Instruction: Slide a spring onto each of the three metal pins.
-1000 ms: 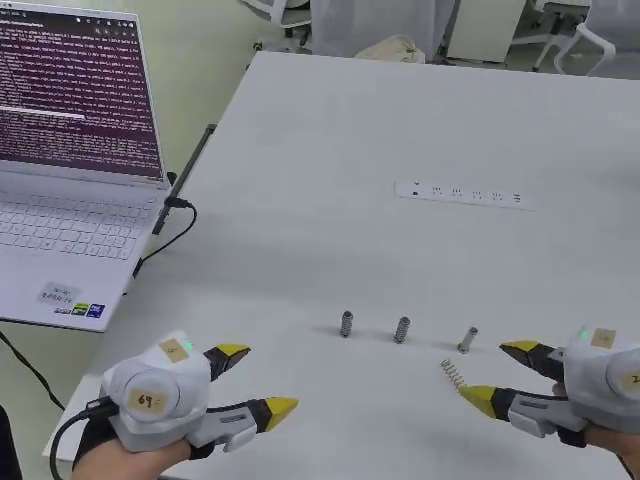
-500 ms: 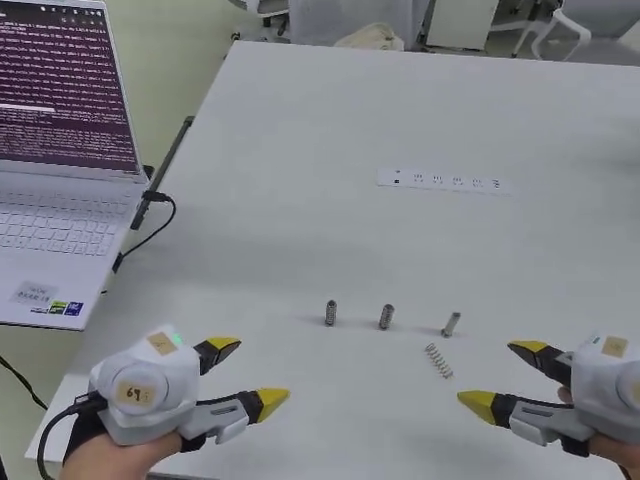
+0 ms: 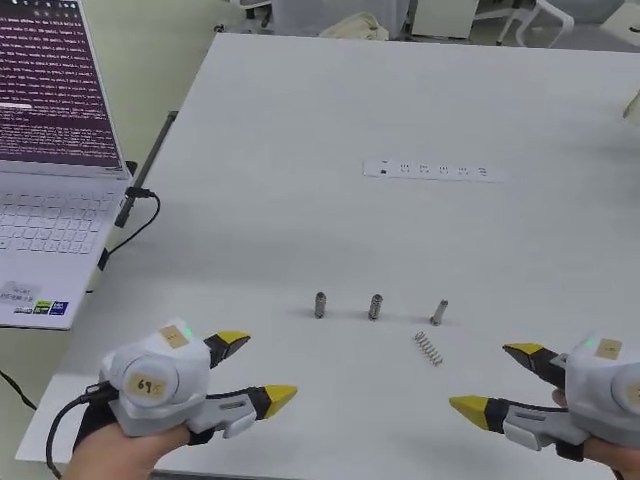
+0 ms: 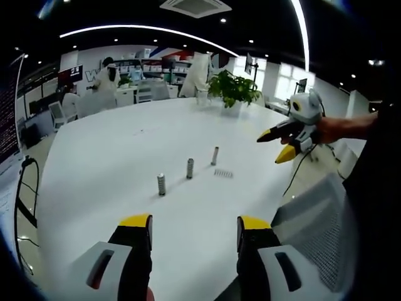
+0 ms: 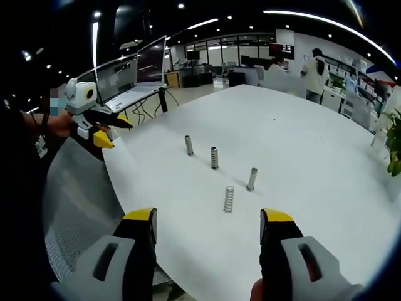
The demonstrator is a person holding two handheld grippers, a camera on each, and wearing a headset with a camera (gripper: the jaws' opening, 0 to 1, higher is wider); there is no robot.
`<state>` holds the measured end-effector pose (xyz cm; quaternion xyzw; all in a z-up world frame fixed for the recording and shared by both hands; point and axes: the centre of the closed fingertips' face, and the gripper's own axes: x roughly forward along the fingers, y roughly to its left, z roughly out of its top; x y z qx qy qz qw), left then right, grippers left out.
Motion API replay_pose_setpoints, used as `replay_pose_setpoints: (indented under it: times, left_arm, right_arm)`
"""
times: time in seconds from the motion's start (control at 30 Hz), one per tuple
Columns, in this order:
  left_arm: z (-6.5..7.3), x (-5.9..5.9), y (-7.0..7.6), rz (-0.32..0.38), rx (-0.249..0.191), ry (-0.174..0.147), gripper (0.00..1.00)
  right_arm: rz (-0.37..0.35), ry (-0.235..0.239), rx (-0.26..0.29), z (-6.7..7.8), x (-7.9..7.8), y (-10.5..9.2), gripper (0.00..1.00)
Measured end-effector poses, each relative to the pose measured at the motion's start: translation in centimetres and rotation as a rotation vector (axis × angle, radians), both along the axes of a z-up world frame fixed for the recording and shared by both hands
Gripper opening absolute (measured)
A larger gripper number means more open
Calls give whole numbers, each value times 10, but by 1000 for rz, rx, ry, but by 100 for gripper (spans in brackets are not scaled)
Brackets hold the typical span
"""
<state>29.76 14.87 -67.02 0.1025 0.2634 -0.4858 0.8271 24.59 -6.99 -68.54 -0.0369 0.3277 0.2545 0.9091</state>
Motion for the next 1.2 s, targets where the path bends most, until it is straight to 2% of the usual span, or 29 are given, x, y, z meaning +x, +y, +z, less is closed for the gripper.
replay_pose_setpoints:
  times: [0.23,0.47,0.73,1.03,1.2]
  left_arm:
    - [3,0,-32,-94,7,-15,49]
    - [1,0,-53,-165,18,-23,48]
    - [-1,1,-85,-253,28,-39,47]
    - [-8,-3,-109,-340,46,-39,45]
    - [-12,-5,-117,-367,53,-36,44]
  right_arm:
    - [-14,-1,2,0,-4,-3,65]
    - [-28,0,8,2,-8,-4,65]
    - [-21,6,11,1,-10,1,65]
    - [-11,4,3,4,-5,3,65]
    - [-10,4,4,6,-4,2,64]
